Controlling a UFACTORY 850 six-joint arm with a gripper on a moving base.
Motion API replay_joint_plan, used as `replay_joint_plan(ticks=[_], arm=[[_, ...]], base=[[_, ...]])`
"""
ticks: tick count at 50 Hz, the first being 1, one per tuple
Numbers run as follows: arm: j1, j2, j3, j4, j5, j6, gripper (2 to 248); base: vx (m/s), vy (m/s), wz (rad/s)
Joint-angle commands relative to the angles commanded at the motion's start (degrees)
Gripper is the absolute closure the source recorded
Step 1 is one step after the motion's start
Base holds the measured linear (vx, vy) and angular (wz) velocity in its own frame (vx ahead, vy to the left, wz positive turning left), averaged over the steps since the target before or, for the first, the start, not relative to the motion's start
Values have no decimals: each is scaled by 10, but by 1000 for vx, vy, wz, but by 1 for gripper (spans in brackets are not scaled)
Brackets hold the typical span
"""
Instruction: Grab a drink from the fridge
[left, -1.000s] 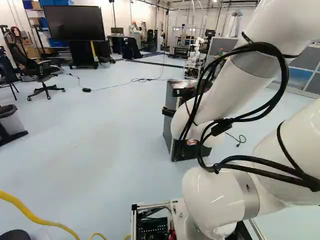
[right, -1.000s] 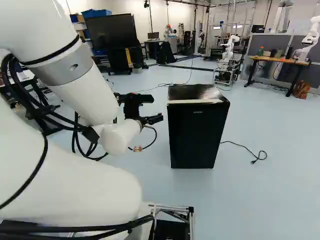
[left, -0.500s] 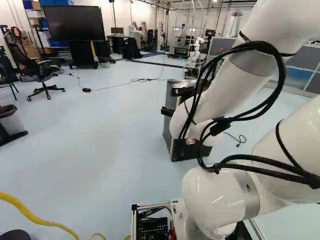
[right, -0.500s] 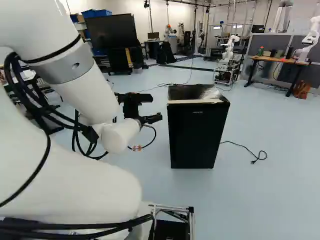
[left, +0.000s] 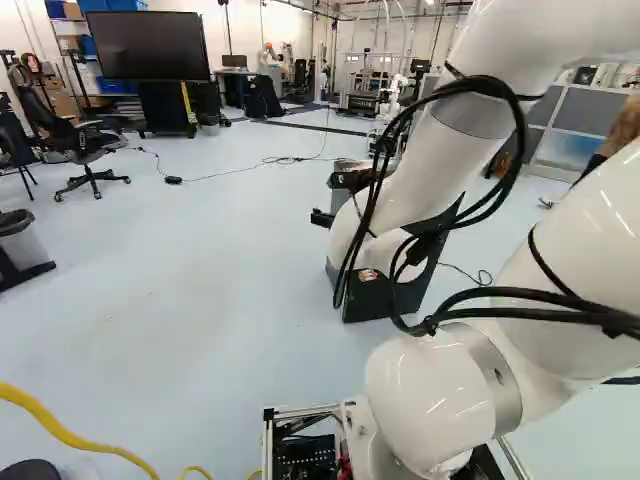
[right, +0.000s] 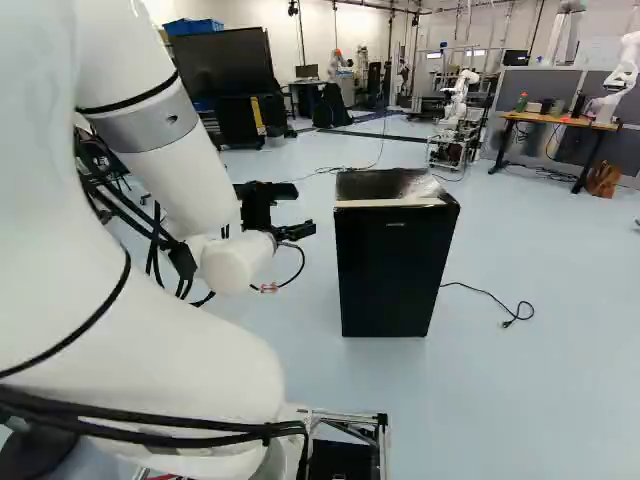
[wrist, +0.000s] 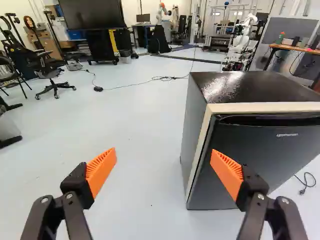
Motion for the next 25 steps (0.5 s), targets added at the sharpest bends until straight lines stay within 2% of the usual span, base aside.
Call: replay_joint_plan(ticks=[25], arm=[[43, -109, -68, 41, 45, 0, 3]], base=[[0, 0, 0]])
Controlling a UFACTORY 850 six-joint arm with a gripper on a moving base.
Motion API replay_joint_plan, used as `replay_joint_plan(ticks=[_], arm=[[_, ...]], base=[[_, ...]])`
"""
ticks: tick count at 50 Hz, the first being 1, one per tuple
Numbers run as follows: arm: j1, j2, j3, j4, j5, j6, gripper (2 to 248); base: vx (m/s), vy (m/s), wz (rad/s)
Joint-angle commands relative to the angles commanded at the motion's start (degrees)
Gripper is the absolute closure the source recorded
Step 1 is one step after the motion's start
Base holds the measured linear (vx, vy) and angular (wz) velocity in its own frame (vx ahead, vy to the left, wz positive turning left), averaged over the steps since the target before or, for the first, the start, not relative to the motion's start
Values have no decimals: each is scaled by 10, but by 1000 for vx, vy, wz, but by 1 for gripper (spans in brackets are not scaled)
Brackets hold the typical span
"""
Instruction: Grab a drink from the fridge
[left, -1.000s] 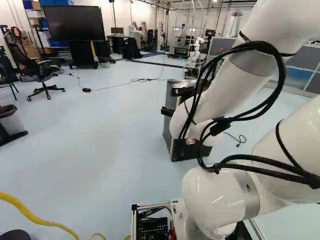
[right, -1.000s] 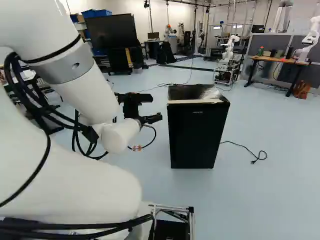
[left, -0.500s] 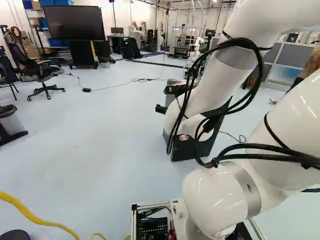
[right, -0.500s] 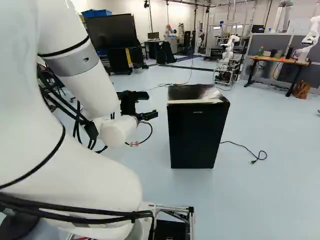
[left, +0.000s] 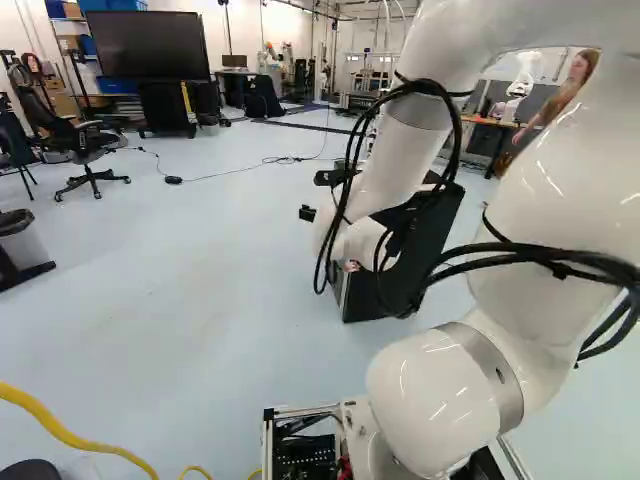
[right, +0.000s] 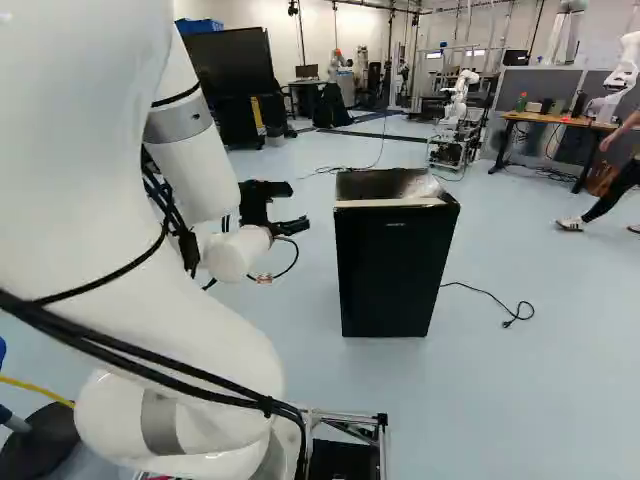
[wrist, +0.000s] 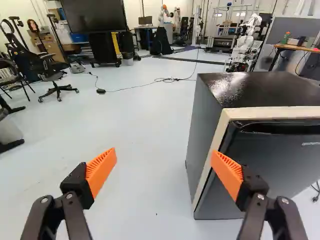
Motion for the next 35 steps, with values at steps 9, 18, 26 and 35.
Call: replay_joint_plan(ticks=[9, 18, 26, 35], arm=[[13, -38, -26, 15, 5, 0, 3], [25, -75, -53, 30, 9, 0, 3], [32, -105, -74, 48, 19, 0, 3], [33, -126, -83, 73, 32, 0, 3]], base=[[0, 0, 0], [0, 0, 0], [0, 0, 0], [0, 0, 0]])
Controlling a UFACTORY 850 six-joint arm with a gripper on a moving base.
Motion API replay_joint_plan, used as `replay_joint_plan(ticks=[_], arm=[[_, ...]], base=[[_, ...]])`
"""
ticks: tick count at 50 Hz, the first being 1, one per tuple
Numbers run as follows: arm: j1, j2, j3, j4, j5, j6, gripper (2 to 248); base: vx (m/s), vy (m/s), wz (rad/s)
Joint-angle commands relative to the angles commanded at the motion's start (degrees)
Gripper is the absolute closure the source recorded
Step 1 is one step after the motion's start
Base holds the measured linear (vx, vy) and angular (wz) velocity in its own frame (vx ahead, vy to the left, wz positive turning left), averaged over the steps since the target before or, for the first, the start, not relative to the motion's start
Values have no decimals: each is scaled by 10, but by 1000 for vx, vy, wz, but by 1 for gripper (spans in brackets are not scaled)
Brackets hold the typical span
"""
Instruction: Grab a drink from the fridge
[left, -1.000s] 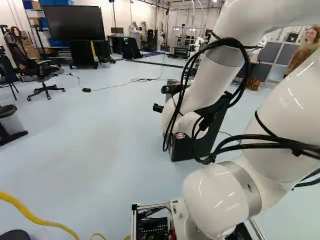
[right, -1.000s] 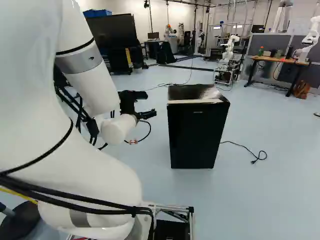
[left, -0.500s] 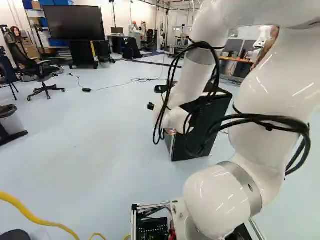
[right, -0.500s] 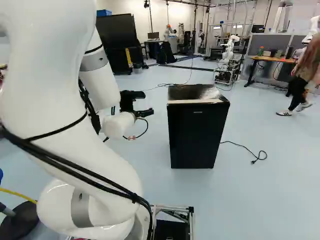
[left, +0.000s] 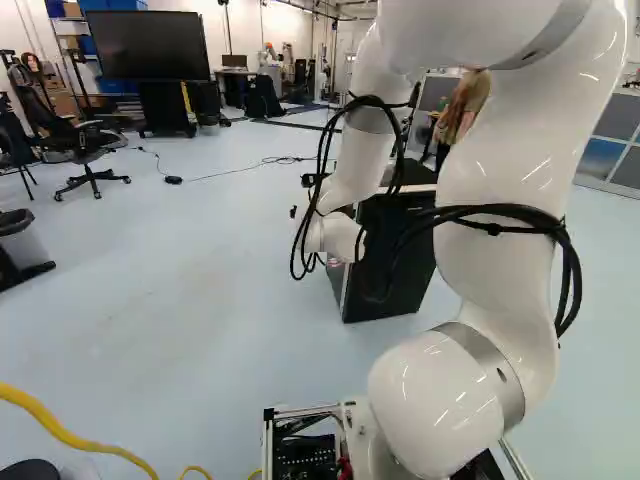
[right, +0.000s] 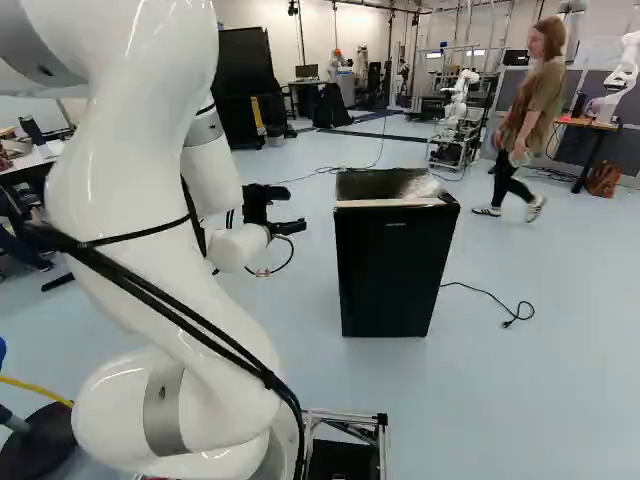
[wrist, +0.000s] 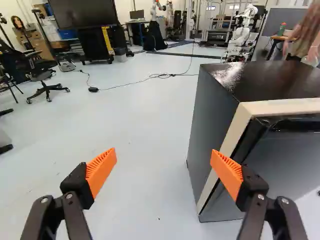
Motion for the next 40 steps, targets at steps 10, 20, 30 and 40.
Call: replay_joint_plan(ticks=[10, 20, 30, 40], arm=[[0, -18, -5, 29, 15, 0, 3], [0, -36, -9, 63, 33, 0, 3], [0, -54, -14, 99, 55, 0, 3], [0, -72, -19, 136, 79, 0, 3]], base=[[0, 0, 0], [0, 0, 0], [0, 0, 0], [0, 0, 0]])
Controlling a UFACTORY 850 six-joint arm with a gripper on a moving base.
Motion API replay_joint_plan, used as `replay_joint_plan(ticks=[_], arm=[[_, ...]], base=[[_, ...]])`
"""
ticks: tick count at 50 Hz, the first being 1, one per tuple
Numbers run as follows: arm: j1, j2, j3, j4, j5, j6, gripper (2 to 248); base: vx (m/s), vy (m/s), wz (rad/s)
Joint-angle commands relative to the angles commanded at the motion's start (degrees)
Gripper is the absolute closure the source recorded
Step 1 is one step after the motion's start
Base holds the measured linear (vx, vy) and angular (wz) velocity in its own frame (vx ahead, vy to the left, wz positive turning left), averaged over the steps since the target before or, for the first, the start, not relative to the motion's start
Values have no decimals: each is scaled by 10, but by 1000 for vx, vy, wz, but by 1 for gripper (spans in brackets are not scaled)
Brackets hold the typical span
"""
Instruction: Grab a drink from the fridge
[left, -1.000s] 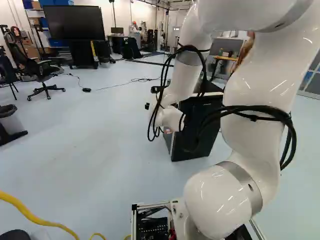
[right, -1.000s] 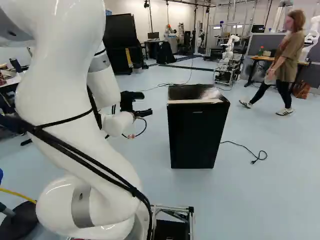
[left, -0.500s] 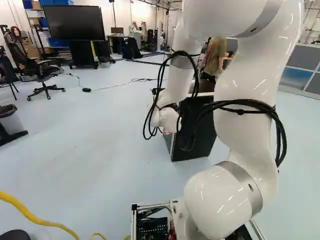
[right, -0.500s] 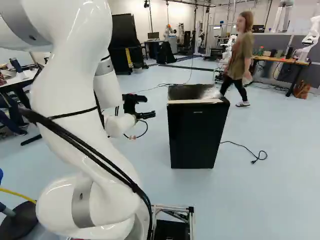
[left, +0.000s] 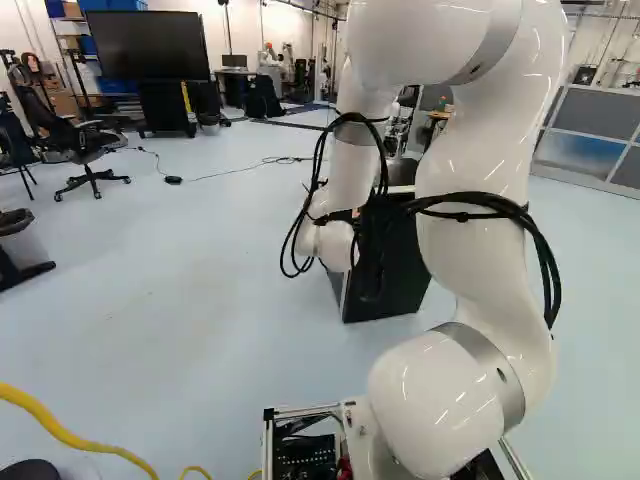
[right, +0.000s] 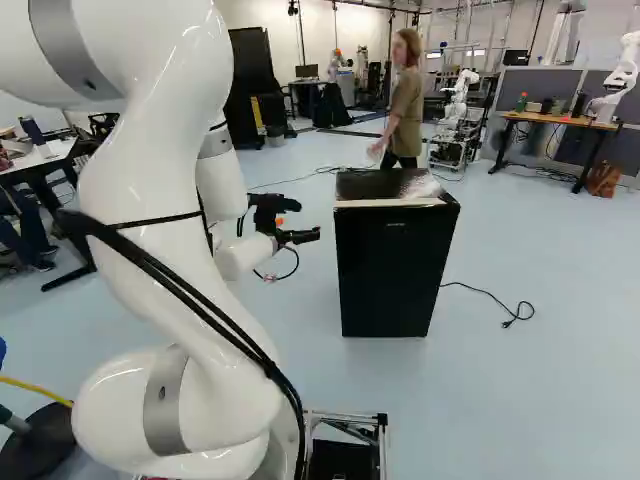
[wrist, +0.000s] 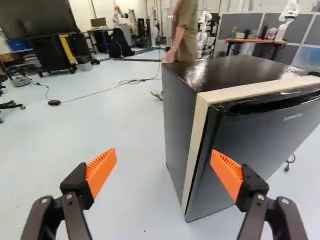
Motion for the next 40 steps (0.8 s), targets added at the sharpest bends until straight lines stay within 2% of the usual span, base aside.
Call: replay_joint_plan(ticks=[27, 40], arm=[[0, -53, -18, 98, 65, 0, 3], [-2, -70, -33, 136, 77, 0, 3]], base=[[0, 0, 0], [0, 0, 0]])
